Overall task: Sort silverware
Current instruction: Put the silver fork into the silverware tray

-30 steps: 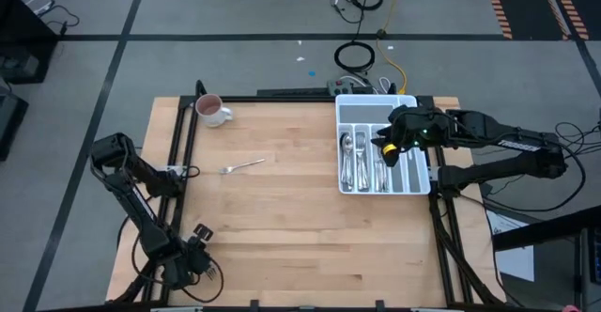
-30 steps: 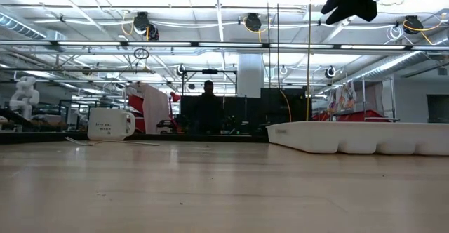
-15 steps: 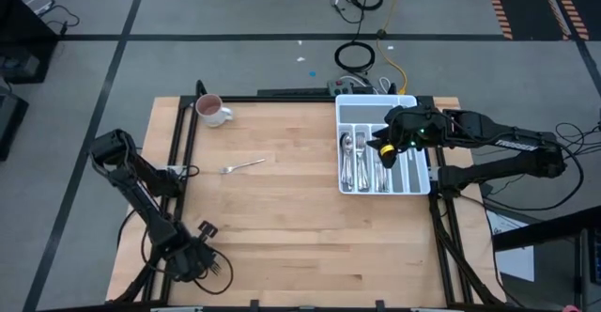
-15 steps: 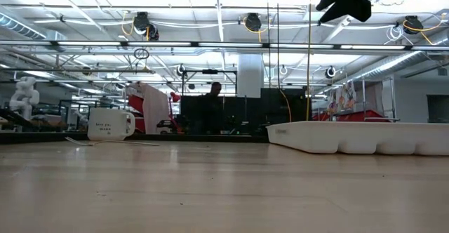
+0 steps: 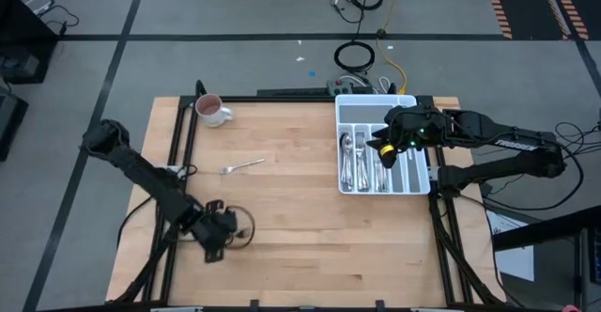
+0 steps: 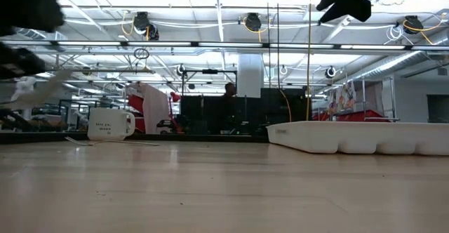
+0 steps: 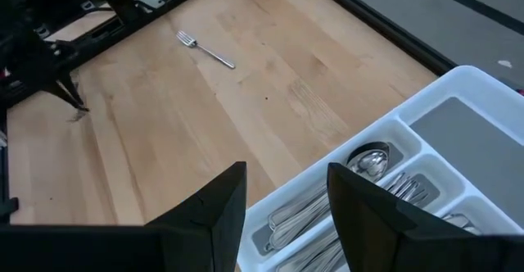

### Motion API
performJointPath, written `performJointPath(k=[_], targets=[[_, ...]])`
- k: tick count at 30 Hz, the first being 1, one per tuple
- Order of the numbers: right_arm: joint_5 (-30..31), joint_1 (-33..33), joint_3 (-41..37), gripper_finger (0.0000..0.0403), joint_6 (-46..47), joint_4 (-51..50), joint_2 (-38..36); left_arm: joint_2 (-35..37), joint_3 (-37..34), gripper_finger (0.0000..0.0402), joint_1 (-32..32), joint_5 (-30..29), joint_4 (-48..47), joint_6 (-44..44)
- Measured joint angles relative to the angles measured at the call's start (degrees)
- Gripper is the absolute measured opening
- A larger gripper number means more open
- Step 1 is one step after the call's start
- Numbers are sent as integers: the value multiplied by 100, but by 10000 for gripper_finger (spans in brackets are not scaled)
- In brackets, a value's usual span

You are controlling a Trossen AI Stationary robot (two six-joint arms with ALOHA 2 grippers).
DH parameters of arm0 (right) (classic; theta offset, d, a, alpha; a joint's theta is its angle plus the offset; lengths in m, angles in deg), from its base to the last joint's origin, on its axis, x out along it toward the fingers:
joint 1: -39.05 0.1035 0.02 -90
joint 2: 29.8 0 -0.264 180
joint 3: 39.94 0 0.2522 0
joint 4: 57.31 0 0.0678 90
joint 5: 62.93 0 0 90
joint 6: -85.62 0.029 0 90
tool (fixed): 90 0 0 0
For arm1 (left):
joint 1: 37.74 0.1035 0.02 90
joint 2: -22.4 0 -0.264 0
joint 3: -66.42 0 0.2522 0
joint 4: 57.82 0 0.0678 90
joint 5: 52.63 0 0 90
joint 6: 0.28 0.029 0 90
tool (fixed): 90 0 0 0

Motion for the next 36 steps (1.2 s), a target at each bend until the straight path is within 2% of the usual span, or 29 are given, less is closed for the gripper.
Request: performJointPath(k=[7, 13, 19, 22, 28, 36], targets=[[44, 0, 0, 162, 365, 2, -2, 35, 662, 10, 1648, -379, 86, -408], [62, 0, 0, 162, 764, 6, -14, -47, 1176, 10, 3299, -593, 1351, -407], [378, -1, 0, 162, 940, 345, -101, -653, 1924, 10, 4465, -581, 2184, -599], [385, -2, 0, 162, 836, 578, -205, -1227, 2594, 10, 4758, -556, 2229, -531], [385, -1, 0, 162, 743, 721, -509, -2624, 4193, 10, 4962, -92, 2102, -285], [421, -2, 0, 162, 793, 778, -998, -4242, 5899, 10, 4979, 203, 1883, -999]])
